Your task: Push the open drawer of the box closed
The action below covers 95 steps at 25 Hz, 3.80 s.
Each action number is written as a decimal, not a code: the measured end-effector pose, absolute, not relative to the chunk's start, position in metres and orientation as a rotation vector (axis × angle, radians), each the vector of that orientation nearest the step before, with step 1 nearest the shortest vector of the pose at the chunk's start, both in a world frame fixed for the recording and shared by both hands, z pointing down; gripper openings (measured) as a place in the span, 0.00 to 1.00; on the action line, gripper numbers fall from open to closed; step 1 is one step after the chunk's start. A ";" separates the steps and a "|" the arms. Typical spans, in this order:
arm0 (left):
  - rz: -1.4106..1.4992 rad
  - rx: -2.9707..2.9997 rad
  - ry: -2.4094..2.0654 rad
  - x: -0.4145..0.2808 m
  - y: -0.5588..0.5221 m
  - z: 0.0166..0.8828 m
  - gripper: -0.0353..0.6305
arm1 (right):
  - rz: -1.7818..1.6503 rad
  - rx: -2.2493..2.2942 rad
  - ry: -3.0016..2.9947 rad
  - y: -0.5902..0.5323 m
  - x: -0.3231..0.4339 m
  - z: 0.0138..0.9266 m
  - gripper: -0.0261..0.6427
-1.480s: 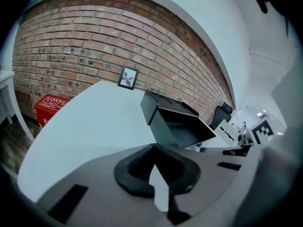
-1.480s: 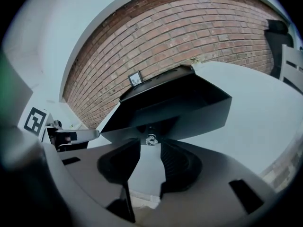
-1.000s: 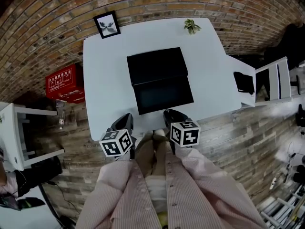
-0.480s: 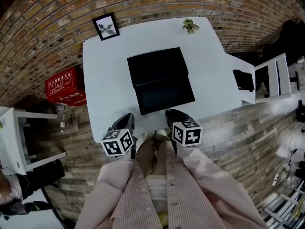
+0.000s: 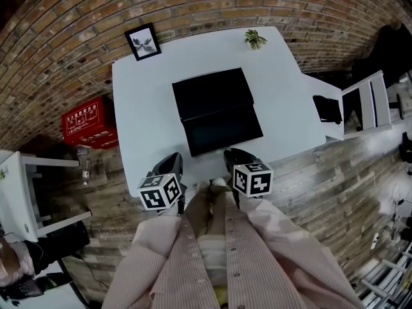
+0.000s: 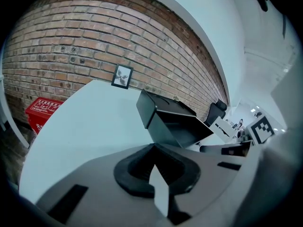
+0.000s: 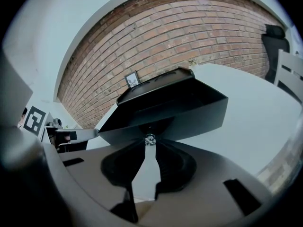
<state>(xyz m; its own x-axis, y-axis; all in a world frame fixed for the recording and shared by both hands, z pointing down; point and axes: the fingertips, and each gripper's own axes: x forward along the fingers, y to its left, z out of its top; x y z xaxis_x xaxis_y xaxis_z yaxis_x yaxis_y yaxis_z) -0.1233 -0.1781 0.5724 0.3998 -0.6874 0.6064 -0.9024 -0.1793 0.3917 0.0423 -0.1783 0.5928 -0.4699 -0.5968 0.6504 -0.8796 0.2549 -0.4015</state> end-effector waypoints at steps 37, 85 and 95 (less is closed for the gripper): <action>0.384 1.960 -1.366 -0.131 -0.217 0.567 0.05 | 1.077 1.354 -2.162 -0.219 0.034 0.592 0.15; 0.393 1.941 -1.427 -0.139 -0.263 0.567 0.05 | 1.077 1.297 -2.214 -0.279 0.021 0.594 0.15; 0.395 1.934 -1.433 -0.142 -0.269 0.567 0.05 | 1.084 1.287 -2.222 -0.284 0.019 0.595 0.15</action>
<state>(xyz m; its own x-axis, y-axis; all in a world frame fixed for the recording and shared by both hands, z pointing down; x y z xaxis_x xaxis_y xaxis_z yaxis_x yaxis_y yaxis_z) -0.1418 -0.2691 0.5673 0.3452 -0.7171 0.6055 -0.9259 -0.1550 0.3444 0.0193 -0.2838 0.5946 -0.5250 -0.5783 0.6244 -0.8481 0.2943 -0.4405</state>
